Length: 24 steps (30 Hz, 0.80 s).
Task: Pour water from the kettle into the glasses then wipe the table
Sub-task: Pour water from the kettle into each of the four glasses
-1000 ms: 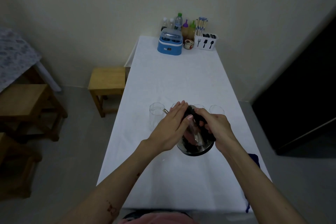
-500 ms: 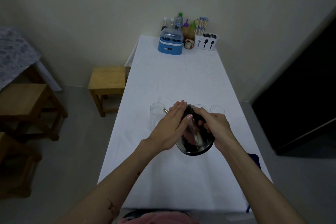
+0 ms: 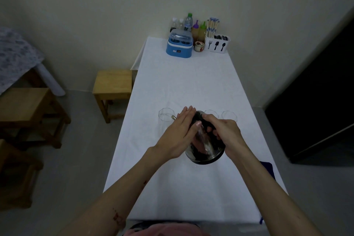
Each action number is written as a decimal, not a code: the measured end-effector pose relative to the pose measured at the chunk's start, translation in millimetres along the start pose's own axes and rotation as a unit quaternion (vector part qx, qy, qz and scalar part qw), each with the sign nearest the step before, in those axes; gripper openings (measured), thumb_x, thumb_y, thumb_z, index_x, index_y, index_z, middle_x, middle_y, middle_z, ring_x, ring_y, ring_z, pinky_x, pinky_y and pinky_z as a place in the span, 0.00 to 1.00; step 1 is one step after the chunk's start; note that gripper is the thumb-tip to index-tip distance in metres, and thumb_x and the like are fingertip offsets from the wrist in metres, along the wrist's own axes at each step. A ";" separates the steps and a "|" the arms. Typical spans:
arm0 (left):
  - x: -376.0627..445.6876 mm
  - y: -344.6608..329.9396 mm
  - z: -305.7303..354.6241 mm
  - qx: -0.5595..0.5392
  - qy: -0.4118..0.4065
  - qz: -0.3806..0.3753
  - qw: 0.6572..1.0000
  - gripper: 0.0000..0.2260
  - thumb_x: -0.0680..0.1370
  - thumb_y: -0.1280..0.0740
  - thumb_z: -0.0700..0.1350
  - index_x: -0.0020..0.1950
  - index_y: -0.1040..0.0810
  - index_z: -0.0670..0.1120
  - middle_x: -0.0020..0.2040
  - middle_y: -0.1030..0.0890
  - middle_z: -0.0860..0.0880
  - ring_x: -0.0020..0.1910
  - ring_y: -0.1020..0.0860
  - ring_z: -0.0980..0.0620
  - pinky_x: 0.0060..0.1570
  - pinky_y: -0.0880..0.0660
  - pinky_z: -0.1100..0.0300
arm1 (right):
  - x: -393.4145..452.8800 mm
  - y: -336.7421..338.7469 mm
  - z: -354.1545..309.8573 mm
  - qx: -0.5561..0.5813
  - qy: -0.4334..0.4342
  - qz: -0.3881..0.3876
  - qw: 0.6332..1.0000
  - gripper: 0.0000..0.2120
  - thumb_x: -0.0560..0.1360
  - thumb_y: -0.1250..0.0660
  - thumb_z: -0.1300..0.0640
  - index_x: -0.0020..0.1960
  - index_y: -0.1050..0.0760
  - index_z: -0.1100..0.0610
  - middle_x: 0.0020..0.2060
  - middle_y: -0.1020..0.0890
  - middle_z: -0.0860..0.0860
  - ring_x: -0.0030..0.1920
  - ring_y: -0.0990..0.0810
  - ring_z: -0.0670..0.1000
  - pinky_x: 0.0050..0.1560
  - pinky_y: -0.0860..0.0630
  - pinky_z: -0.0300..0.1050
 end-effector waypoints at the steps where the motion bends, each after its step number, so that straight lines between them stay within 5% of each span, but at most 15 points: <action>1: 0.3 0.0 -0.8 0.000 0.000 0.000 1.000 0.26 0.83 0.50 0.56 0.79 0.48 0.48 0.80 0.48 0.54 0.76 0.55 0.64 0.73 0.57 0.67 | -0.4 -0.5 -0.4 0.001 0.000 -0.002 1.000 0.20 0.64 0.27 0.38 0.33 0.18 0.55 0.31 0.18 0.51 0.33 0.23 0.50 0.40 0.27 0.46; 13: 1.8 -1.2 -7.3 0.002 -0.003 0.009 1.000 0.27 0.83 0.50 0.56 0.79 0.50 0.48 0.80 0.50 0.54 0.76 0.57 0.64 0.65 0.62 0.79 | -1.3 -4.0 -3.4 -0.002 0.004 -0.008 1.000 0.19 0.66 0.26 0.39 0.32 0.19 0.56 0.29 0.20 0.51 0.31 0.25 0.49 0.38 0.29 0.45; 19: 3.4 -1.4 -9.7 -0.001 0.002 0.005 1.000 0.27 0.83 0.50 0.56 0.79 0.50 0.48 0.80 0.50 0.54 0.77 0.57 0.63 0.69 0.61 0.72 | -1.2 -5.8 -4.3 -0.003 0.005 -0.008 1.000 0.19 0.67 0.26 0.40 0.34 0.17 0.57 0.30 0.19 0.51 0.31 0.25 0.50 0.37 0.29 0.44; 24: 3.2 -0.9 -12.3 0.004 0.004 0.003 1.000 0.27 0.83 0.51 0.57 0.79 0.51 0.49 0.80 0.51 0.55 0.77 0.57 0.63 0.66 0.62 0.76 | -0.4 -7.6 -3.4 0.001 0.000 -0.013 1.000 0.20 0.66 0.26 0.39 0.36 0.16 0.57 0.33 0.17 0.52 0.33 0.23 0.50 0.38 0.28 0.45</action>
Point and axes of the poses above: each hand's wrist, its own x-axis towards the middle knuckle, its own y-axis out of the back of the hand, z = x × y, the point moved 3 cm from there along x, towards the middle knuckle
